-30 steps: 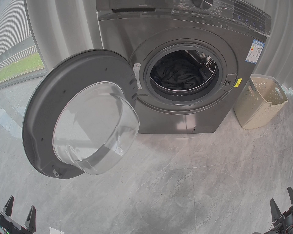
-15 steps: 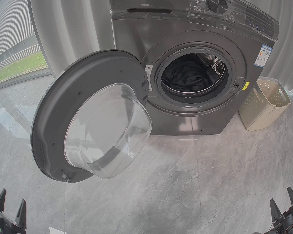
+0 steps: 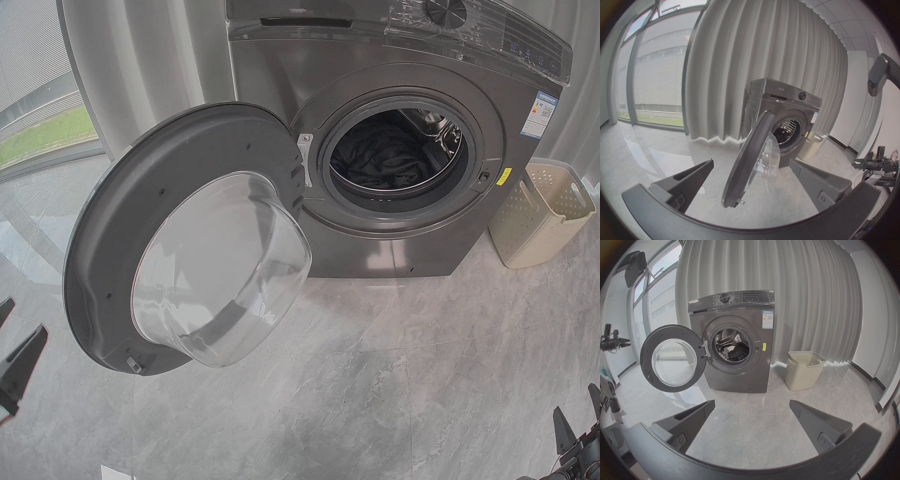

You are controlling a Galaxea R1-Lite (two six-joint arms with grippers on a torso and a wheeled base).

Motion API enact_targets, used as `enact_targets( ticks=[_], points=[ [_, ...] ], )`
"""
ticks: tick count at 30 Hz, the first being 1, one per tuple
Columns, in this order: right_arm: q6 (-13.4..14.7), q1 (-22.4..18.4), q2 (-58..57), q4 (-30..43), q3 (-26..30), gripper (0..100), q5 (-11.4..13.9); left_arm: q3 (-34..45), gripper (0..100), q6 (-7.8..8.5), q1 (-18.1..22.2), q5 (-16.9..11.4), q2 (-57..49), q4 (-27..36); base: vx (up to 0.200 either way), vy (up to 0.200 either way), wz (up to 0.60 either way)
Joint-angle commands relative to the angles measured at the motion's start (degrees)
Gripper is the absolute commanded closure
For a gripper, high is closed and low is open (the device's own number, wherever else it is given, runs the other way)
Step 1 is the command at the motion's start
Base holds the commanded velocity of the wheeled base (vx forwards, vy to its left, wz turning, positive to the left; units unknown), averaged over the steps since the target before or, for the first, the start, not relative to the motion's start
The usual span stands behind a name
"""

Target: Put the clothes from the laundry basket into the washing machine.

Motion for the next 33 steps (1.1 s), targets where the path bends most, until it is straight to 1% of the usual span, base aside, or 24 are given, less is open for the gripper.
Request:
enact_targets(
  ticks=[1,5,6,9,15,17,21,24,27,28,30,33],
  points=[
    [-0.1,0.0,-0.9,0.0,1.0,0,0.0,-6.5,0,0.29,-1.9,-5.3,22.3,-8.6,0.000,0.000,0.00],
    [-0.1,0.0,-0.9,0.0,1.0,0,0.0,-8.2,0,0.29,-2.9,-5.4,25.6,-10.6,0.000,0.000,0.00],
    [-0.1,0.0,-0.9,0.0,1.0,0,0.0,-9.4,0,0.29,-4.6,-5.4,27.6,-11.5,0.000,0.000,0.00],
    [-0.1,0.0,-0.9,-0.1,1.0,0,0.0,-10.5,0,0.11,-8.5,-5.2,29.4,-12.2,0.000,0.000,0.00],
    [-0.1,0.0,-0.9,0.0,1.0,0,0.0,-11.5,0,-0.33,-18.8,-4.6,31.0,-12.4,0.000,0.000,0.00],
    [-0.1,0.0,-0.9,0.0,1.0,0,0.0,-11.6,0,-1.03,-22.6,-4.6,30.9,-12.4,0.000,0.000,0.00],
    [-0.1,0.0,-0.9,0.0,1.0,0,0.0,-11.9,0,-4.46,-29.7,-4.6,30.0,-12.4,0.000,0.000,0.00],
    [-0.1,0.0,-0.9,-0.1,1.0,0,0.0,-11.6,0,-4.63,-29.9,-4.3,29.5,-12.7,0.000,0.000,0.00],
    [-0.1,0.0,-0.9,0.0,1.0,0,0.0,-11.5,0,-4.63,-29.9,-2.7,28.7,-13.0,0.000,0.000,0.00],
    [-0.1,0.0,-0.9,-0.1,1.0,0,0.0,-11.5,0,-4.90,-29.8,-1.9,28.1,-13.0,0.000,0.000,0.00],
    [-0.1,0.0,-0.9,0.0,1.0,0,0.0,-11.6,0,-4.90,-28.4,-0.6,26.8,-12.9,0.000,0.000,0.00],
    [-0.1,0.0,-0.9,0.0,1.0,0,0.0,-11.3,0,-4.54,-25.0,-0.2,26.5,-13.0,0.000,0.000,0.00]
  ],
)
